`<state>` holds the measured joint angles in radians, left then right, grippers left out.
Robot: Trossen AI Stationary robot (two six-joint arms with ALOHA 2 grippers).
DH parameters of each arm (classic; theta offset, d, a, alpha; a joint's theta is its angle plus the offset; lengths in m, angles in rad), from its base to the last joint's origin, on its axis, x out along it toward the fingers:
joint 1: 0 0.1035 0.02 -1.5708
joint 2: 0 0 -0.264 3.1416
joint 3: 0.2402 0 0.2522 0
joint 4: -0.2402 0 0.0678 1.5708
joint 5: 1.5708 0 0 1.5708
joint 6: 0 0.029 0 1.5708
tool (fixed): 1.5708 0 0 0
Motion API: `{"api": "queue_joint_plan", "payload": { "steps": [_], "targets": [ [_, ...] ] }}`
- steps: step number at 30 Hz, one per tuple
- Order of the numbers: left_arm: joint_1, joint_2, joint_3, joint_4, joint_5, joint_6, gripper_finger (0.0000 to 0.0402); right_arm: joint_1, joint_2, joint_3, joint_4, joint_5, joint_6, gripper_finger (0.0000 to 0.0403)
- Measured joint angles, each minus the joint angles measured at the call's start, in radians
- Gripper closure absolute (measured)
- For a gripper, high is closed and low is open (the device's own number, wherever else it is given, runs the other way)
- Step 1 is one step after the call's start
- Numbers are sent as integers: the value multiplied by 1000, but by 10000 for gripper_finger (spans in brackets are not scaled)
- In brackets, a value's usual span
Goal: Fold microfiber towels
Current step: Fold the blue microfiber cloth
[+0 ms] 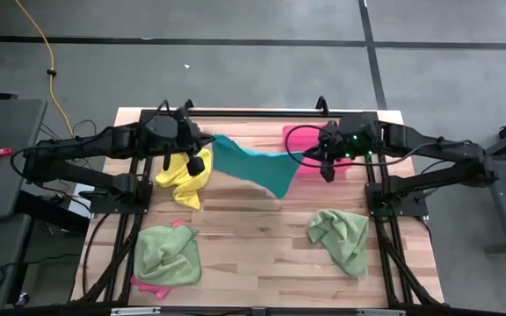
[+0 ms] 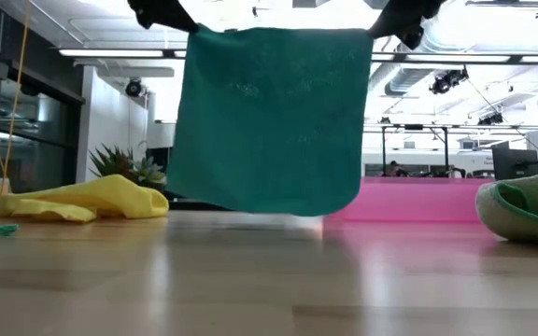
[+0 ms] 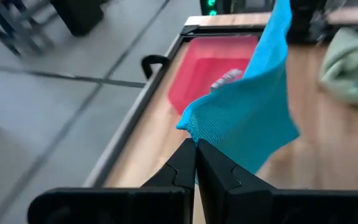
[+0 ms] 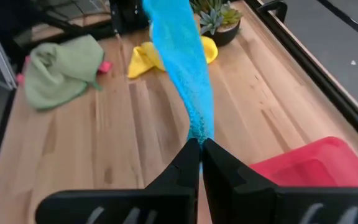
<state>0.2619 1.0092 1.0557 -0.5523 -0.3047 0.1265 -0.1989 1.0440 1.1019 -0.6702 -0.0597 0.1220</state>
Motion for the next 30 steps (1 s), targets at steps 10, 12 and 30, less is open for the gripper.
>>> {"api": "queue_joint_plan", "payload": {
  "steps": [10,12,30],
  "targets": [
    [-42,0,0,-4,-138,76,401,29,45,55,-75,98,-65,403],
    [-78,1,-12,10,-182,75,401,44,45,55,-98,142,-78,403],
    [-491,51,-307,183,-285,-522,401,311,294,56,-165,141,33,403]
  ]
}}
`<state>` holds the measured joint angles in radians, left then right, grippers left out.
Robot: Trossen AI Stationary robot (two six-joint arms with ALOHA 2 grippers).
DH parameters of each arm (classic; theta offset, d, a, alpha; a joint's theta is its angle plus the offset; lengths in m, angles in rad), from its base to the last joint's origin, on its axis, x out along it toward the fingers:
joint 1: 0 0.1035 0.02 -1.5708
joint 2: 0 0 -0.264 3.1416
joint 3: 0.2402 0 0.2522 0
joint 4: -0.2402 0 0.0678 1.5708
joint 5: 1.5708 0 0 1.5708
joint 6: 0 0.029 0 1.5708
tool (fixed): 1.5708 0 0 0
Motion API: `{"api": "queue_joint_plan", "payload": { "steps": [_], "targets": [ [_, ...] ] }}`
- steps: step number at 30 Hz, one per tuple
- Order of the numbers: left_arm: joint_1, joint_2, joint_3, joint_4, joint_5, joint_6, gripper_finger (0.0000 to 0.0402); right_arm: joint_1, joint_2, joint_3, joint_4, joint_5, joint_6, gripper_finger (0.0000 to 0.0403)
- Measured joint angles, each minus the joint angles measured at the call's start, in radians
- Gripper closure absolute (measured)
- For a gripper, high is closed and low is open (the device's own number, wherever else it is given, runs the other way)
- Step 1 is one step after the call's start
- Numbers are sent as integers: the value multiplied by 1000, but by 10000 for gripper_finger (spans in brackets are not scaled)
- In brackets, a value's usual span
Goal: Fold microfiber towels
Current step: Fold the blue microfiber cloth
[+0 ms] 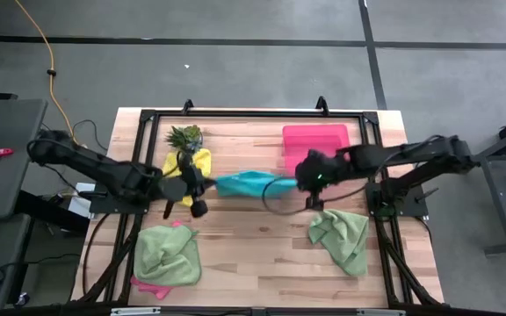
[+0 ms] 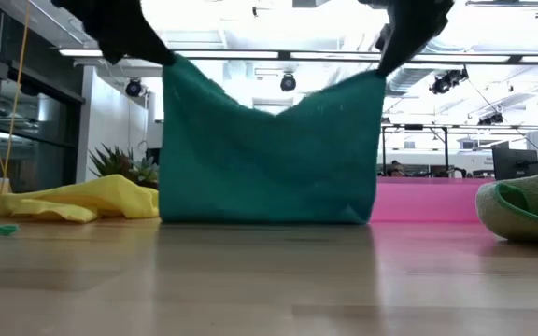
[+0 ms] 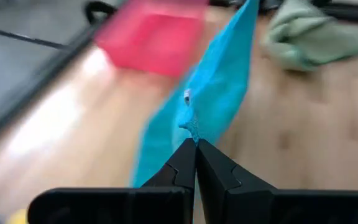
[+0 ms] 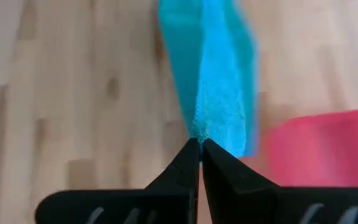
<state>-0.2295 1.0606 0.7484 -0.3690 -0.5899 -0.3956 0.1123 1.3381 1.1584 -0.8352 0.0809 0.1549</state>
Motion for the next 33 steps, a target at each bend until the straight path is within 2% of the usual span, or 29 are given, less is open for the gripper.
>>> {"api": "queue_joint_plan", "payload": {
  "steps": [4,8,15,19,25,29,33],
  "targets": [
    [-99,57,-33,1,40,-175,401,85,97,0,31,-75,72,403],
    [-173,143,-60,21,135,-341,402,161,199,-1,70,-136,118,403],
    [-236,297,-60,72,309,-511,401,238,354,-1,184,-307,189,403],
    [-245,360,-60,124,437,-538,401,264,419,-2,246,-392,212,403],
    [-241,377,-59,151,592,-564,401,270,460,-2,304,-536,231,403],
    [-242,383,-60,157,613,-542,401,275,480,-2,305,-577,231,403],
    [-225,383,-59,156,565,-506,401,267,487,-2,306,-585,233,403]
  ]
}}
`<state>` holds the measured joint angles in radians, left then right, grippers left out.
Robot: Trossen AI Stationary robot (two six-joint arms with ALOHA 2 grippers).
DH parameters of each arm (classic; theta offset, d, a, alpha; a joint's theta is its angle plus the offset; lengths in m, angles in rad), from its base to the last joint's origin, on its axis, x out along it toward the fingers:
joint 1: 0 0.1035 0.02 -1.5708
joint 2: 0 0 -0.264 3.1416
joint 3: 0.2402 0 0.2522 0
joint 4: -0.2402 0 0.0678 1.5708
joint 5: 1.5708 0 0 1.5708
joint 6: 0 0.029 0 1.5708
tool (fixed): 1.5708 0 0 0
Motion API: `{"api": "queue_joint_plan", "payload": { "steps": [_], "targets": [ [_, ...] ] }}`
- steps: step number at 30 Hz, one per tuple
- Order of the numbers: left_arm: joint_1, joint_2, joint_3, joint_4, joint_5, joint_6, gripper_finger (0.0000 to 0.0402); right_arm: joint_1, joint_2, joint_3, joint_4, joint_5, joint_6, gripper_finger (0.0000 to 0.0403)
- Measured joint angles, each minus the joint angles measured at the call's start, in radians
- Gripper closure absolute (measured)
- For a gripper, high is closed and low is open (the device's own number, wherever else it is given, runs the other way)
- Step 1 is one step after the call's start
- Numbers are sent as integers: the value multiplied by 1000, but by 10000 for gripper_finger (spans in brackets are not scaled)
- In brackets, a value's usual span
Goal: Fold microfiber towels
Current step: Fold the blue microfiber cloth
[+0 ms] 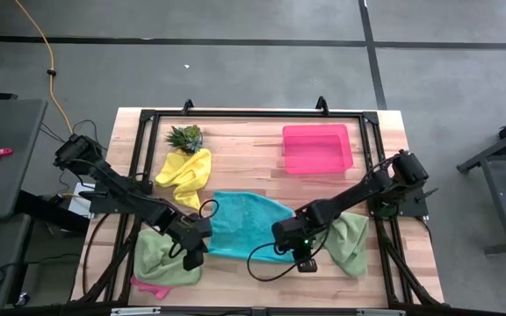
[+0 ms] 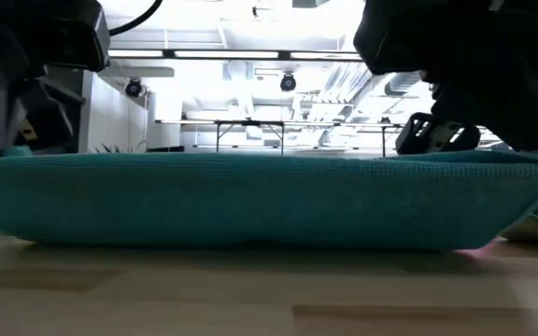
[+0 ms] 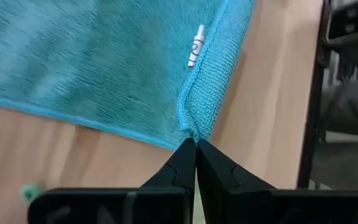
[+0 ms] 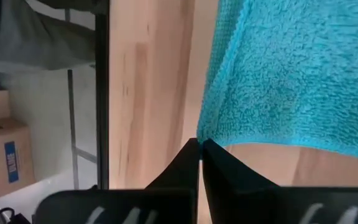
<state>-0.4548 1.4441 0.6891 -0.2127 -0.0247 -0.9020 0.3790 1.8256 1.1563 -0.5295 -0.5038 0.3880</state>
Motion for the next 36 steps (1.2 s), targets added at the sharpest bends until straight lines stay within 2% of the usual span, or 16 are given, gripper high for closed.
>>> {"api": "queue_joint_plan", "payload": {
  "steps": [4,11,17,25,30,36],
  "targets": [
    [33,-10,0,-3,-89,7,401,-32,-23,0,-30,17,-8,403],
    [103,-10,0,-9,-133,89,401,-127,-104,0,-119,138,-57,403],
    [147,-10,0,-26,-255,102,401,-202,-112,0,-190,236,-82,403],
    [129,-14,0,-81,-403,84,401,-250,-113,0,-244,356,-99,403],
    [95,-27,0,-182,-529,-28,401,-269,-113,0,-281,420,-75,403],
    [79,-31,0,-235,-596,-88,401,-282,-113,-11,-286,449,6,403]
  ]
}}
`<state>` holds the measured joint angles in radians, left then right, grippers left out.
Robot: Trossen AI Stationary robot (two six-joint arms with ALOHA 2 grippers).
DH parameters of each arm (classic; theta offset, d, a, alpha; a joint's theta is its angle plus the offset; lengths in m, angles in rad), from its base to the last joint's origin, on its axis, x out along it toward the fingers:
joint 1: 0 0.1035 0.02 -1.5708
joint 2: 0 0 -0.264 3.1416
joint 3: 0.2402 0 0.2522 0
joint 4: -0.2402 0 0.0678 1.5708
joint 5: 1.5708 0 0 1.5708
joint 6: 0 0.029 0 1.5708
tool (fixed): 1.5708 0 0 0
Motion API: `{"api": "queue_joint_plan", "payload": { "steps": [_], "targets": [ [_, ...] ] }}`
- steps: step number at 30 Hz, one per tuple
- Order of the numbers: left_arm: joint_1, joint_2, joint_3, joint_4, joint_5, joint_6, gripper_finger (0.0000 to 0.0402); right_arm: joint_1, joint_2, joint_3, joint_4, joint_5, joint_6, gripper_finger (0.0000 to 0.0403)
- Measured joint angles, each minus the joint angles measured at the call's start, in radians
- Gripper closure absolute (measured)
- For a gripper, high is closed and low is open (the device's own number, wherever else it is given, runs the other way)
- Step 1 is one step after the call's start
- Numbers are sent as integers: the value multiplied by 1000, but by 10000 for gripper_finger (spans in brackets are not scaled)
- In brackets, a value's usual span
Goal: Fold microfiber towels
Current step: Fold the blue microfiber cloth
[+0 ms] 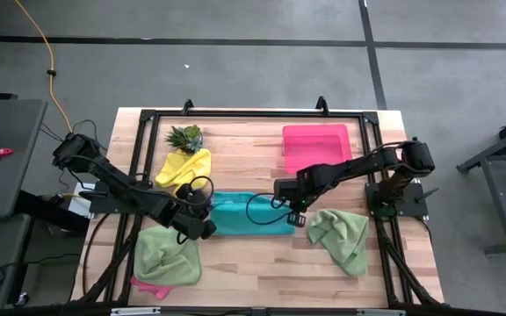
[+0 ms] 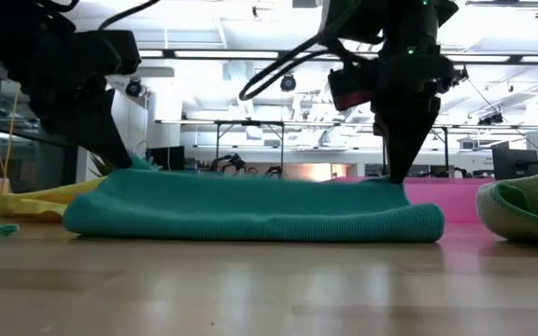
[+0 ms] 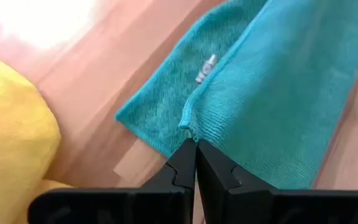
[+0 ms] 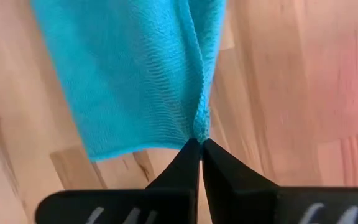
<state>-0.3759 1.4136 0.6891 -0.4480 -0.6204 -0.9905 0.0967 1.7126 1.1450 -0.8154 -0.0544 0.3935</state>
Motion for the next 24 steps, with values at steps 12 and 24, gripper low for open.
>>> {"api": "queue_joint_plan", "payload": {
  "steps": [12,24],
  "targets": [
    [50,0,-2,2,-80,17,401,-4,0,-49,69,50,101,403],
    [69,71,-3,14,-91,15,401,-25,0,-49,84,74,133,403]
  ]
}}
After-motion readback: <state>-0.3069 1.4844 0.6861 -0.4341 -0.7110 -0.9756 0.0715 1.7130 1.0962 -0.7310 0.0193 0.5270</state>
